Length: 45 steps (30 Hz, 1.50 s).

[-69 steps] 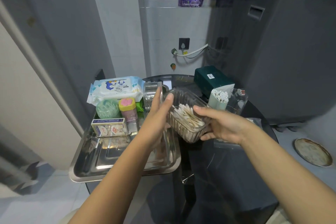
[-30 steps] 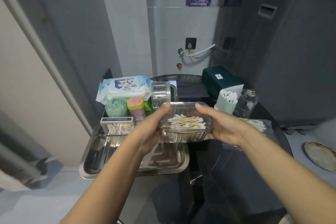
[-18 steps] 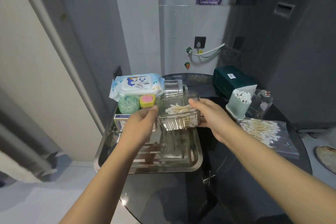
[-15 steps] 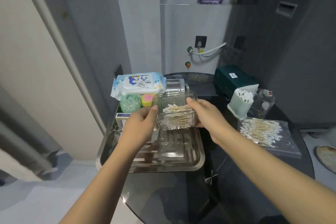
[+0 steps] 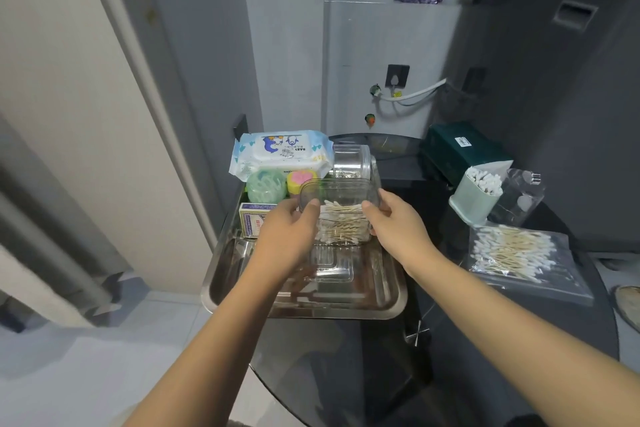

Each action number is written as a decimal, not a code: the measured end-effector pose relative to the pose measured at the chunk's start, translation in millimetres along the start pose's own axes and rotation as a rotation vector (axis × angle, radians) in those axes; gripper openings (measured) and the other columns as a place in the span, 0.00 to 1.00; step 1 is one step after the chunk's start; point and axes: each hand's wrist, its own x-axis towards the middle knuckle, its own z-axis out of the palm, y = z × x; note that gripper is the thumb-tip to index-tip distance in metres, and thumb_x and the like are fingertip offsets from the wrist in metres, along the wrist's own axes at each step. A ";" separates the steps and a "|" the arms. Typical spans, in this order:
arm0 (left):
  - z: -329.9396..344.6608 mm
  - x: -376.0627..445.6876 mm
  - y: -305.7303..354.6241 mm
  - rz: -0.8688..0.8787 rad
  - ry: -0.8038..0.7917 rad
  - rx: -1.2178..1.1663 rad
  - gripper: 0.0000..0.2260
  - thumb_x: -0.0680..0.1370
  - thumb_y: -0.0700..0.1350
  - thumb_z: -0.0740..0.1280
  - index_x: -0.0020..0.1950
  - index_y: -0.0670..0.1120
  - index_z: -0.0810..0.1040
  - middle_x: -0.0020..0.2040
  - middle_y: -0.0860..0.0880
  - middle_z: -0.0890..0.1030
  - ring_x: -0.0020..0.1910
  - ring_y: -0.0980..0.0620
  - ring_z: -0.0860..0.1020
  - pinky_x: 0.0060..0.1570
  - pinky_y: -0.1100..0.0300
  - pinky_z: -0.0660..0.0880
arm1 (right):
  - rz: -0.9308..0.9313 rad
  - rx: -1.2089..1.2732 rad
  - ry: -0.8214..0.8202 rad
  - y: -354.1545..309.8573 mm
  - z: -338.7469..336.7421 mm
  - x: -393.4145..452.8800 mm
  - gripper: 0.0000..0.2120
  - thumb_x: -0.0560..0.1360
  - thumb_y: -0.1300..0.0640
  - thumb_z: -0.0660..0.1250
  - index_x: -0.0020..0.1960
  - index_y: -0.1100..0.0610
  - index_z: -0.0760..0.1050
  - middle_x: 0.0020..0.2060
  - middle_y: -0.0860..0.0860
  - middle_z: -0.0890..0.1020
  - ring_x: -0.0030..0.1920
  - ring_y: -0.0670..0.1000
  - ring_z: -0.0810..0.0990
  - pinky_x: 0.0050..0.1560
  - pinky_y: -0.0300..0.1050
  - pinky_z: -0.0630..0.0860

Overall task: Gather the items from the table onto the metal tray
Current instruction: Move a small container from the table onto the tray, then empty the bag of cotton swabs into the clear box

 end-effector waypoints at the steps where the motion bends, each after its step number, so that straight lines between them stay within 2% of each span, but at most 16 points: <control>1: 0.7 0.1 0.1 -0.001 -0.001 -0.004 0.22 0.77 0.57 0.61 0.65 0.44 0.73 0.48 0.47 0.82 0.48 0.47 0.82 0.57 0.45 0.76 | -0.013 -0.007 0.008 0.7 0.2 -0.7 0.20 0.78 0.49 0.60 0.68 0.53 0.70 0.57 0.51 0.79 0.55 0.49 0.78 0.58 0.50 0.77; 8: 4.3 -2.6 5.1 -0.046 -0.002 -0.043 0.23 0.77 0.54 0.63 0.68 0.43 0.69 0.41 0.50 0.79 0.50 0.43 0.82 0.57 0.45 0.77 | -0.001 -0.058 -0.002 2.6 0.7 1.0 0.27 0.76 0.44 0.61 0.72 0.52 0.64 0.60 0.52 0.76 0.56 0.50 0.78 0.59 0.50 0.76; 12: 6.2 -2.5 6.9 -0.051 0.001 -0.019 0.33 0.68 0.63 0.62 0.69 0.48 0.65 0.59 0.43 0.76 0.55 0.43 0.79 0.59 0.43 0.75 | 0.041 -0.072 -0.026 0.5 -4.9 -2.5 0.30 0.76 0.43 0.61 0.74 0.54 0.59 0.65 0.54 0.72 0.62 0.52 0.74 0.62 0.48 0.72; 14: 6.8 -4.4 10.1 -0.031 0.021 -0.008 0.32 0.68 0.61 0.62 0.69 0.49 0.64 0.62 0.42 0.73 0.56 0.43 0.77 0.59 0.43 0.74 | 0.042 -0.077 -0.030 -0.2 -8.4 -6.4 0.30 0.76 0.43 0.61 0.74 0.54 0.60 0.65 0.54 0.71 0.63 0.52 0.73 0.62 0.48 0.72; 17: 10.0 -6.8 12.1 0.016 0.031 -0.039 0.21 0.76 0.53 0.62 0.66 0.45 0.67 0.51 0.46 0.76 0.52 0.47 0.79 0.45 0.56 0.75 | 0.035 -0.063 -0.020 -0.5 -16.2 -13.0 0.28 0.76 0.43 0.62 0.72 0.53 0.62 0.63 0.53 0.73 0.60 0.52 0.75 0.60 0.50 0.74; 20: 18.8 -14.6 13.8 0.061 -0.014 -0.046 0.15 0.79 0.48 0.61 0.64 0.46 0.70 0.39 0.53 0.75 0.40 0.53 0.78 0.30 0.66 0.72 | 0.027 -0.043 -0.009 2.9 -28.8 -24.8 0.23 0.76 0.46 0.62 0.68 0.53 0.68 0.57 0.51 0.76 0.55 0.51 0.77 0.57 0.47 0.75; 22: 26.7 -19.2 13.5 0.080 -0.047 -0.058 0.13 0.79 0.47 0.61 0.62 0.46 0.72 0.36 0.53 0.75 0.36 0.53 0.76 0.29 0.65 0.71 | 0.013 -0.054 -0.011 8.7 -38.7 -32.6 0.19 0.76 0.48 0.63 0.65 0.54 0.72 0.53 0.50 0.77 0.53 0.50 0.78 0.56 0.47 0.76; 24: 35.9 -23.0 12.8 0.092 -0.084 -0.051 0.11 0.79 0.46 0.61 0.60 0.47 0.73 0.38 0.52 0.76 0.38 0.53 0.78 0.32 0.62 0.72 | -0.013 -0.083 -0.002 17.1 -50.4 -38.8 0.15 0.76 0.51 0.64 0.62 0.53 0.74 0.52 0.50 0.79 0.50 0.48 0.78 0.48 0.39 0.75; 27: 50.6 -26.5 11.8 0.117 -0.154 -0.069 0.06 0.79 0.44 0.60 0.53 0.48 0.76 0.38 0.48 0.76 0.35 0.55 0.79 0.33 0.64 0.73 | -0.072 -0.211 0.029 30.1 -71.6 -42.0 0.11 0.75 0.55 0.66 0.57 0.52 0.77 0.51 0.49 0.80 0.49 0.48 0.78 0.43 0.33 0.69; 29: 58.8 -28.6 11.8 0.111 -0.197 -0.093 0.06 0.80 0.43 0.60 0.51 0.47 0.76 0.37 0.48 0.76 0.34 0.54 0.78 0.27 0.71 0.69 | -0.093 -0.351 0.065 38.9 -85.1 -41.7 0.11 0.75 0.56 0.66 0.56 0.52 0.78 0.51 0.49 0.79 0.50 0.48 0.77 0.47 0.37 0.68; 32: 73.7 -30.3 11.8 0.095 -0.283 -0.101 0.08 0.80 0.41 0.59 0.52 0.44 0.77 0.37 0.49 0.77 0.33 0.55 0.77 0.26 0.73 0.68 | -0.086 -0.614 0.128 57.4 -105.6 -40.0 0.13 0.74 0.54 0.66 0.58 0.52 0.78 0.55 0.52 0.79 0.58 0.53 0.74 0.55 0.43 0.68; 34: 81.2 -30.9 11.9 0.092 -0.326 -0.100 0.09 0.79 0.41 0.58 0.52 0.43 0.78 0.38 0.49 0.78 0.33 0.55 0.77 0.26 0.74 0.67 | -0.029 -0.803 0.066 67.0 -115.7 -40.3 0.18 0.73 0.49 0.66 0.63 0.49 0.75 0.62 0.51 0.76 0.65 0.55 0.68 0.62 0.47 0.64; 37: 93.8 -28.6 12.3 0.071 -0.362 -0.123 0.09 0.80 0.41 0.58 0.50 0.45 0.78 0.39 0.49 0.78 0.34 0.54 0.77 0.25 0.74 0.67 | 0.020 -0.939 -0.093 81.3 -125.5 -41.4 0.26 0.70 0.42 0.68 0.67 0.45 0.70 0.64 0.47 0.72 0.66 0.54 0.64 0.63 0.48 0.62; 39: 101.0 -26.0 12.2 0.058 -0.375 -0.120 0.09 0.80 0.41 0.58 0.48 0.47 0.78 0.39 0.49 0.79 0.34 0.55 0.78 0.25 0.72 0.67 | -0.033 -0.899 -0.090 90.6 -129.3 -38.4 0.25 0.68 0.44 0.72 0.64 0.46 0.73 0.60 0.48 0.74 0.62 0.53 0.67 0.60 0.46 0.65; 42: 106.2 -23.4 12.7 0.044 -0.389 -0.096 0.09 0.80 0.43 0.58 0.48 0.50 0.78 0.40 0.50 0.79 0.34 0.56 0.79 0.26 0.70 0.66 | -0.132 -0.774 -0.003 98.0 -133.3 -31.5 0.13 0.66 0.52 0.76 0.50 0.52 0.81 0.49 0.49 0.79 0.56 0.53 0.72 0.57 0.45 0.70; 45: 107.2 -21.9 14.1 0.035 -0.391 -0.109 0.10 0.80 0.43 0.58 0.48 0.50 0.78 0.40 0.50 0.80 0.34 0.56 0.79 0.26 0.70 0.66 | -0.197 -0.806 0.037 98.7 -134.0 -27.7 0.02 0.68 0.57 0.73 0.39 0.53 0.81 0.41 0.49 0.81 0.51 0.55 0.76 0.51 0.47 0.74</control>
